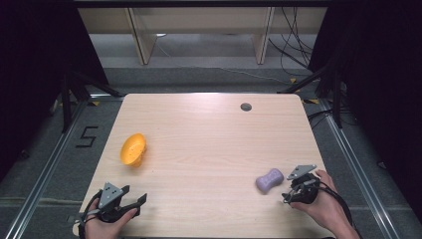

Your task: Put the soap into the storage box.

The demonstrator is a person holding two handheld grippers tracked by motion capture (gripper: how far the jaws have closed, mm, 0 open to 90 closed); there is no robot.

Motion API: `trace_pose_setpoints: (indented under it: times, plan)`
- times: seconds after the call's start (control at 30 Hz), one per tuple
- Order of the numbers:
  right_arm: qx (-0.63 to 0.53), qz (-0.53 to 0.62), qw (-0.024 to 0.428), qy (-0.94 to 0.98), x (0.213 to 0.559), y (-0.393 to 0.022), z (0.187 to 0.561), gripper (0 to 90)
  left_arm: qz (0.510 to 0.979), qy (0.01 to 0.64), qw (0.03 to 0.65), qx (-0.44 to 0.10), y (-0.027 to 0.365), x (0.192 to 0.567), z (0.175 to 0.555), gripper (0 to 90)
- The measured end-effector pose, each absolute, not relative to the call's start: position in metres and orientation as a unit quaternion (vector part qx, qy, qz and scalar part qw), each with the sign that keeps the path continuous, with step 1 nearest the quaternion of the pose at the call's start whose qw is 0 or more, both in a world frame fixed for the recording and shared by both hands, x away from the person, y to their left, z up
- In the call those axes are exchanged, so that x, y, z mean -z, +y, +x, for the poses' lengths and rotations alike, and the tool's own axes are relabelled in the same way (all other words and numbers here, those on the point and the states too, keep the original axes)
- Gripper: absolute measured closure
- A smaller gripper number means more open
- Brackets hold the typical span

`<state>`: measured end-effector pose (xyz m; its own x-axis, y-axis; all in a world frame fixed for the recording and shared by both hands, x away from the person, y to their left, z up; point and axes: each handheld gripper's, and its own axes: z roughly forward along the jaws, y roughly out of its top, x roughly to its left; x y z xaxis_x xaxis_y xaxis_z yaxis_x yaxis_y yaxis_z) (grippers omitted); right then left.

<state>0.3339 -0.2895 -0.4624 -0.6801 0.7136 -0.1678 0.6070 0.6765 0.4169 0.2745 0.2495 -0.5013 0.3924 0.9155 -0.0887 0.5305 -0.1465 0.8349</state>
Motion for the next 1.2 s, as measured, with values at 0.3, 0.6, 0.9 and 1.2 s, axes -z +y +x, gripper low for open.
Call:
trace_pose_setpoints:
  times: [0.3, 0.6, 0.9, 1.2]
  plan:
    - [-0.145, 0.234, 0.134, 0.952, 0.452, -0.273, 0.355, 29.5, 0.727, 0.496, 0.417, -0.227, 0.249, 0.502, 0.273, 29.0]
    - [-0.118, 0.138, 0.095, 0.979, 0.450, -0.257, 0.387, 27.9, 0.726, 0.496, 0.421, -0.223, 0.248, 0.503, 0.273, 28.9]
    - [-0.110, 0.089, 0.076, 0.987, 0.456, -0.248, 0.399, 23.5, 0.730, 0.495, 0.420, -0.214, 0.248, 0.504, 0.274, 28.5]
    - [-0.107, 0.056, 0.061, 0.991, 0.456, -0.237, 0.407, 21.7, 0.728, 0.498, 0.424, -0.208, 0.247, 0.505, 0.274, 28.5]
